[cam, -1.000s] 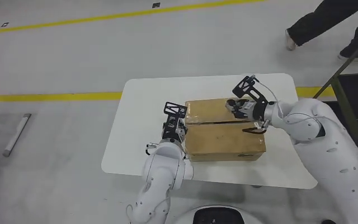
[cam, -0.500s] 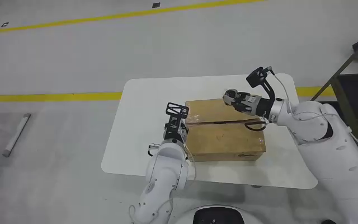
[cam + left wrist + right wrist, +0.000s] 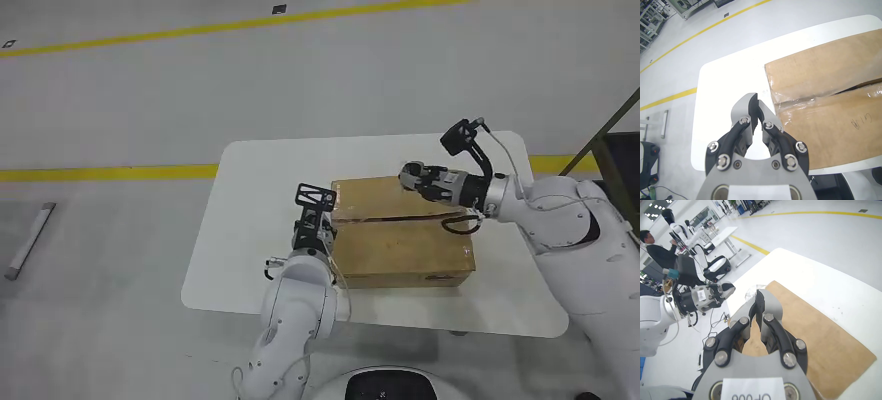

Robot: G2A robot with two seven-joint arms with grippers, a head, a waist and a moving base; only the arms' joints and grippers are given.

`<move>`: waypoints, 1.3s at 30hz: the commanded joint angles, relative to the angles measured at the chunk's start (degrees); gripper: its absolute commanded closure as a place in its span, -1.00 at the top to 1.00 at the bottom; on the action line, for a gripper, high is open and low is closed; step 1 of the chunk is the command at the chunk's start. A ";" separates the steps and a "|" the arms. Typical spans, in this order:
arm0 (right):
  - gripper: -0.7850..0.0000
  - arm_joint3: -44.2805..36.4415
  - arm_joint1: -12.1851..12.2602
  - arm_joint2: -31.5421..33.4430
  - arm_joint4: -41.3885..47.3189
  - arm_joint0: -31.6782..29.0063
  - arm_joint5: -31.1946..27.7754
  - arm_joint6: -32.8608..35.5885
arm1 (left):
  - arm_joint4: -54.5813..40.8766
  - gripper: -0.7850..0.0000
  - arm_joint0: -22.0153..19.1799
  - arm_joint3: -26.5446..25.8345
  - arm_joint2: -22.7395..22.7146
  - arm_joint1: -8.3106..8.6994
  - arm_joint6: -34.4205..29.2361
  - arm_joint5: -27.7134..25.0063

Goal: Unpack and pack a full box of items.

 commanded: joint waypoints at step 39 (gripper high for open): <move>-1.00 -8.47 3.99 3.76 -20.29 -10.72 -2.53 -2.38 | -8.02 -1.00 -3.75 3.44 3.56 -2.01 -3.32 -3.91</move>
